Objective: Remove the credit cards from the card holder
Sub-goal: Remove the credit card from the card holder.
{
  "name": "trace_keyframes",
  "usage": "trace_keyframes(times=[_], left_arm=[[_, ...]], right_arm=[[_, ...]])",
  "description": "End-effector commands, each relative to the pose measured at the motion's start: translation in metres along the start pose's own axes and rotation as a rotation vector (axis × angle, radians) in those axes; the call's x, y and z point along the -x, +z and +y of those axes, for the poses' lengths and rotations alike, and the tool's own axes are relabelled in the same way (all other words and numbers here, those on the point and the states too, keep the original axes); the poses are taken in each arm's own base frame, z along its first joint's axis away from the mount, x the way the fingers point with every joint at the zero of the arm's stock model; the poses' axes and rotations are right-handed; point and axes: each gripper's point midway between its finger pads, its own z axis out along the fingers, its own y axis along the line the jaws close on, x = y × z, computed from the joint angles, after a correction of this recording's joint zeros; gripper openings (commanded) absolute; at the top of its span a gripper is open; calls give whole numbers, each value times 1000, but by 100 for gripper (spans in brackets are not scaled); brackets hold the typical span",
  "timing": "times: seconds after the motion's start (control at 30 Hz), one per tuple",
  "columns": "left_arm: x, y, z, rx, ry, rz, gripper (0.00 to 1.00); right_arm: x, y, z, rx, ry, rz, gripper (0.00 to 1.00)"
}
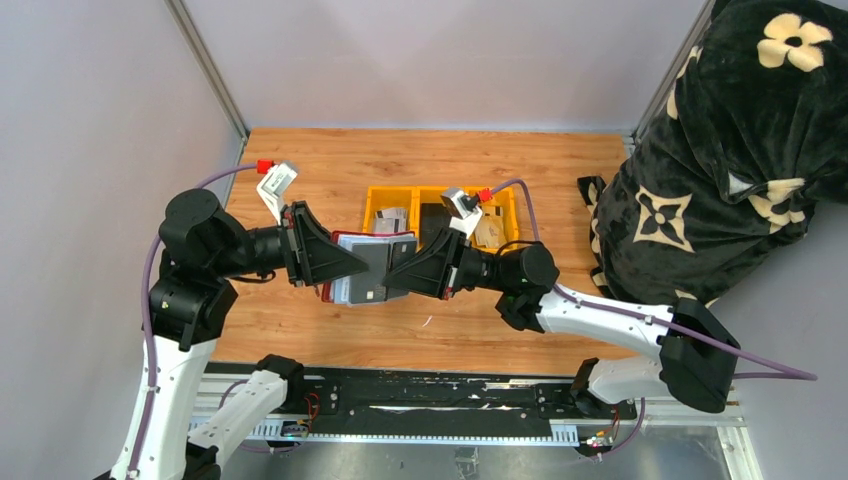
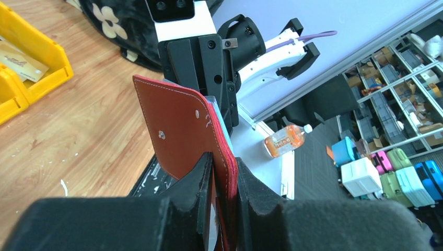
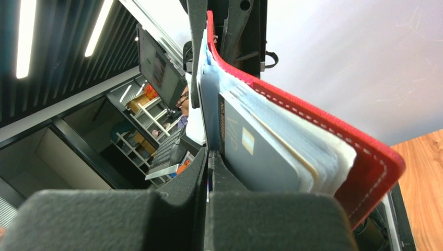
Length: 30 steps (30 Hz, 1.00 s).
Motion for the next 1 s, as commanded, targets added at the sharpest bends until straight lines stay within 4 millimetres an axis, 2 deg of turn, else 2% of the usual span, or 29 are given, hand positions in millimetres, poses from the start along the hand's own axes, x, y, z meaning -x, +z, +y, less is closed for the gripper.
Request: trace_keyframes(times=[0.0, 0.2, 0.57, 0.73, 0.97], left_arm=[[-3, -4, -19, -73, 13, 23, 19], [1, -2, -16, -56, 21, 7, 19], [4, -3, -18, -51, 43, 7, 20], [6, -3, -20, -56, 47, 7, 15], [9, -2, -22, -65, 43, 6, 15]], right_arm=[[17, -8, 4, -13, -42, -74, 0], [16, -11, 7, -18, -62, -74, 0], [14, -15, 1, -59, -79, -73, 0], [13, -20, -1, -80, -92, -75, 0], [11, -24, -3, -102, -105, -73, 0]])
